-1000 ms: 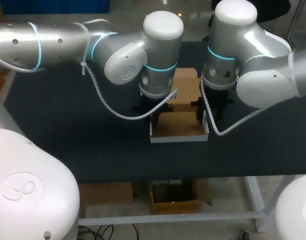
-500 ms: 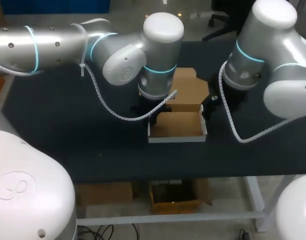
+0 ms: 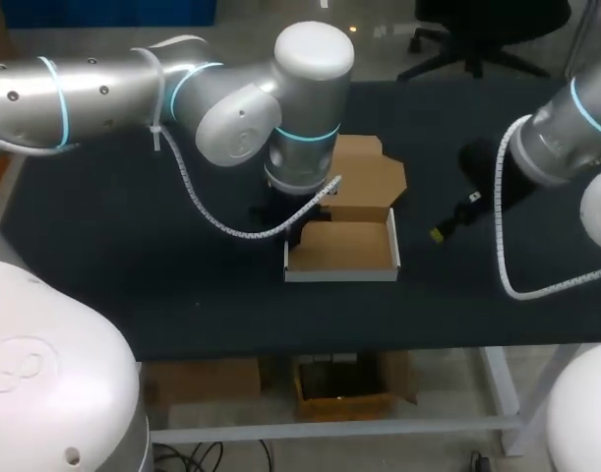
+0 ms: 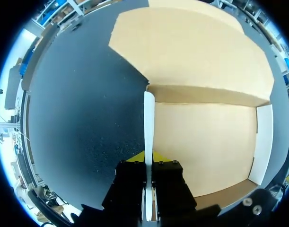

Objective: Assemble the packaging by folding the flat box into shape, placing the metal phone stand inside, and closing the box properly

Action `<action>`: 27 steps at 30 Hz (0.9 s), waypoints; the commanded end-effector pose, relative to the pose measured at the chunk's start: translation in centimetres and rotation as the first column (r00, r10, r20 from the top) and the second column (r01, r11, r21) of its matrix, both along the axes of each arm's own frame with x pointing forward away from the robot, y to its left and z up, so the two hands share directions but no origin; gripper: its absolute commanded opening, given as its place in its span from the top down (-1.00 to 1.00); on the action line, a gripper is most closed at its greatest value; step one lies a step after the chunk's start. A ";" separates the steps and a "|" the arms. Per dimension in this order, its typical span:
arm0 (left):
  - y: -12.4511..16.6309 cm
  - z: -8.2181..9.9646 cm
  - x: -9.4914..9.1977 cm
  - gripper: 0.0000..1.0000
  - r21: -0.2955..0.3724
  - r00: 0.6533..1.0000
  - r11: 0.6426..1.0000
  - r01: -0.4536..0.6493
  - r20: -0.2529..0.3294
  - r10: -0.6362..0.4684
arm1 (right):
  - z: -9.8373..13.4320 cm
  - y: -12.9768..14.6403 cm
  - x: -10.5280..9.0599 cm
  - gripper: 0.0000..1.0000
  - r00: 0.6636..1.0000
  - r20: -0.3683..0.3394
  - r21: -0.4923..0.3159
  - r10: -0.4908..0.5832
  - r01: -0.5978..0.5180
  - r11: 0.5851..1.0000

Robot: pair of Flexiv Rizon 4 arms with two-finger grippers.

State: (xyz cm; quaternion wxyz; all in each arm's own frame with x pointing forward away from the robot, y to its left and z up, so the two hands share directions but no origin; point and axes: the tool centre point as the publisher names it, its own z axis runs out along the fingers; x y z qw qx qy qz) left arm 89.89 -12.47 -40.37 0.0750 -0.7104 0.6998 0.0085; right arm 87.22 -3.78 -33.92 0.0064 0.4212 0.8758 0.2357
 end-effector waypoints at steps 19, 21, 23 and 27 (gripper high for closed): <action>1.5 -0.1 0.0 1.00 -0.053 0.999 0.998 0.035 -0.038 -0.037 | 2.1 -2.6 -2.7 -1.00 0.954 0.155 0.093 0.258 -0.274 0.957; 1.6 -0.1 0.1 1.00 -0.051 0.998 0.998 0.038 -0.042 -0.040 | 2.7 -3.1 -3.4 -1.00 0.942 0.178 0.102 0.284 -0.305 0.947; 1.6 -0.1 0.1 1.00 -0.049 0.998 0.998 0.038 -0.044 -0.041 | 3.4 -3.7 -4.1 -1.00 0.928 0.201 0.122 0.313 -0.341 0.932; 1.7 -0.2 0.2 1.00 -0.040 0.998 0.998 0.043 -0.051 -0.045 | 4.3 -4.3 -5.1 -1.00 0.908 0.230 0.130 0.349 -0.384 0.914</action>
